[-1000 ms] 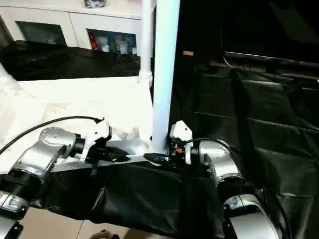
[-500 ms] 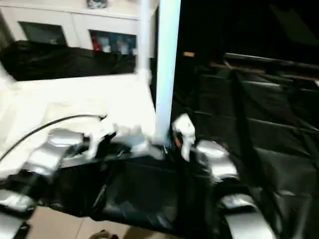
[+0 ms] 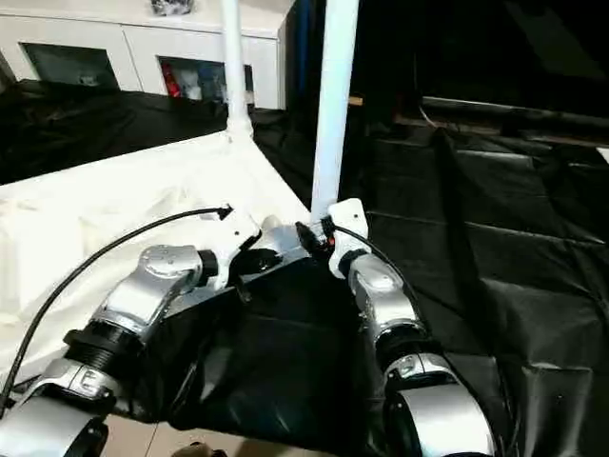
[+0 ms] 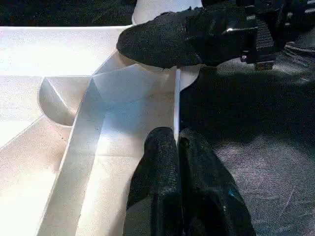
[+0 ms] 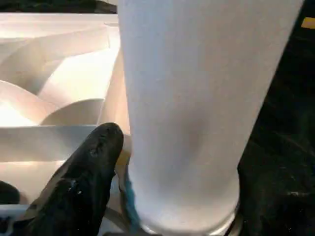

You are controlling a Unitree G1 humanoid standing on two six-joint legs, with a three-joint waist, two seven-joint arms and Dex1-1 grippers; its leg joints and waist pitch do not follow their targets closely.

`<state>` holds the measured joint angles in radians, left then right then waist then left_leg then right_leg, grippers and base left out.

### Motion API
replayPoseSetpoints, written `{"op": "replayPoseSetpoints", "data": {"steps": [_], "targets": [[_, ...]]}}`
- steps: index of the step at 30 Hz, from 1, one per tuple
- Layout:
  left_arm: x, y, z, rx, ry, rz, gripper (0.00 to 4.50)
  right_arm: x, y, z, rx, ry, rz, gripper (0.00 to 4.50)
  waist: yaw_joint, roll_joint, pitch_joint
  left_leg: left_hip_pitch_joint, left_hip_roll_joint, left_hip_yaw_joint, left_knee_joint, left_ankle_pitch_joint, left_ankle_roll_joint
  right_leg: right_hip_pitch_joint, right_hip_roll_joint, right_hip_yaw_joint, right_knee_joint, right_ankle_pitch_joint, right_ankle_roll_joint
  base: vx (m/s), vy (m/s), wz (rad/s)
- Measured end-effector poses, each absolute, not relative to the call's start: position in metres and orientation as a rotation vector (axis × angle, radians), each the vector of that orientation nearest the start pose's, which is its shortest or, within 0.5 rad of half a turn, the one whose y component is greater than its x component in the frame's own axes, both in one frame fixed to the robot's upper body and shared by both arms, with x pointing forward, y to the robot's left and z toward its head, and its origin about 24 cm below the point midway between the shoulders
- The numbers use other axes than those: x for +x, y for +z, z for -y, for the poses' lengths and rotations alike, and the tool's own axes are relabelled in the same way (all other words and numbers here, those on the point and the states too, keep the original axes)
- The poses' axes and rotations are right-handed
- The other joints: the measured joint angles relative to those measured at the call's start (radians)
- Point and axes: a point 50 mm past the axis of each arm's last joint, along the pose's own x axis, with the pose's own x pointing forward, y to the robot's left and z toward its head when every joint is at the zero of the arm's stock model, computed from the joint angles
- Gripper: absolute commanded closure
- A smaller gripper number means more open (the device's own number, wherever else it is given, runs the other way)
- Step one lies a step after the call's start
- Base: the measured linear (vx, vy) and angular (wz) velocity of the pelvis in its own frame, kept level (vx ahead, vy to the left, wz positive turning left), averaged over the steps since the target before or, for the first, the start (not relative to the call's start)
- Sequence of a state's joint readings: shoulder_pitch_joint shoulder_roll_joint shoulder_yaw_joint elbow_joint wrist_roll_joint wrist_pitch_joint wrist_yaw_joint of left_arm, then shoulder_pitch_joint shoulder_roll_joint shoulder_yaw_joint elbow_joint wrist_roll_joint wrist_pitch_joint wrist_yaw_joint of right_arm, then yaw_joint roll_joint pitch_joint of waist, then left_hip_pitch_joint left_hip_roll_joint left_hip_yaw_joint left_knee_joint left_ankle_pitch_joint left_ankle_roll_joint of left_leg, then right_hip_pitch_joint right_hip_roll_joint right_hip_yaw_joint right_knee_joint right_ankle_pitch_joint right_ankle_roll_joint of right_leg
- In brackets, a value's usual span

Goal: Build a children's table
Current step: Rotate leg to tighten

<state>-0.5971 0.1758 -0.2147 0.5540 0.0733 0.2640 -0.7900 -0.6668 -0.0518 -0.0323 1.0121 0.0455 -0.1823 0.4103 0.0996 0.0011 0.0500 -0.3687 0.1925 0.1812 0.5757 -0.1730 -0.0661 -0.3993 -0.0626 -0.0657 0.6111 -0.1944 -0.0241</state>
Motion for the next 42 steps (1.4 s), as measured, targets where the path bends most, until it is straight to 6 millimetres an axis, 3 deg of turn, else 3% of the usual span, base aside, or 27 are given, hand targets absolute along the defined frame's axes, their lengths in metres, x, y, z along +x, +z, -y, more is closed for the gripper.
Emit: {"op": "replayPoseSetpoints", "data": {"steps": [8, 15, 23, 33, 37, 42], "targets": [[0.327, 0.052, -0.106, 0.3, -1.041, -0.4, 4.5, 0.341, 0.024, 0.118, -0.04, 0.716, -0.186, 0.69, -0.01, -0.002, 0.001, 0.0, 0.001, 0.0, 0.0, 0.0, 0.0, 0.0, 0.001, 0.0, 0.0, 0.0, 0.0, 0.0, 0.0, 0.0], [0.313, 0.051, -0.125, 0.28, -1.209, -0.447, 4.5, 0.319, 0.026, 0.139, -0.095, 1.057, -0.228, 0.69, -0.003, -0.002, 0.001, 0.0, 0.001, 0.0, 0.001, 0.0, 0.0, 0.0, 0.001, -0.001, 0.001, 0.0, 0.0, 0.0, 0.0, 0.0], [0.302, 0.049, -0.128, 0.267, -1.325, -0.474, 4.5, 0.31, 0.029, 0.137, -0.158, 1.267, -0.273, 0.69, 0.004, 0.006, 0.001, 0.001, 0.001, 0.0, 0.001, 0.0, 0.0, 0.003, 0.001, 0.0, 0.0, 0.0, 0.0, 0.0, 0.0, 0.0], [0.297, 0.046, -0.129, 0.245, -1.337, -0.476, 4.5, 0.307, 0.029, 0.135, -0.093, 1.244, -0.282, 1.46, 0.004, 0.023, -0.004, 0.0, 0.001, 0.0, 0.001, 0.0, 0.0, 0.004, 0.001, -0.001, 0.0, -0.001, 0.0, 0.0, 0.0, 0.0], [0.306, 0.044, -0.119, 0.219, -1.216, -0.442, 4.5, 0.323, 0.027, 0.128, -0.02, 1.004, -0.245, 1.77, -0.008, 0.034, -0.003, 0.001, 0.0, 0.0, 0.002, 0.0, 0.0, 0.004, 0.0, 0.0, 0.0, 0.0, -0.001, 0.0, 0.0, 0.0], [0.314, 0.043, -0.106, 0.223, -1.128, -0.42, 4.5, 0.335, 0.026, 0.124, -0.002, 0.787, -0.234, 1.89, -0.014, 0.038, -0.003, 0.001, 0.0, -0.001, 0.001, 0.0, 0.0, 0.003, 0.0, 0.0, 0.0, -0.001, 0.003, 0.0, 0.0, 0.0]]}}
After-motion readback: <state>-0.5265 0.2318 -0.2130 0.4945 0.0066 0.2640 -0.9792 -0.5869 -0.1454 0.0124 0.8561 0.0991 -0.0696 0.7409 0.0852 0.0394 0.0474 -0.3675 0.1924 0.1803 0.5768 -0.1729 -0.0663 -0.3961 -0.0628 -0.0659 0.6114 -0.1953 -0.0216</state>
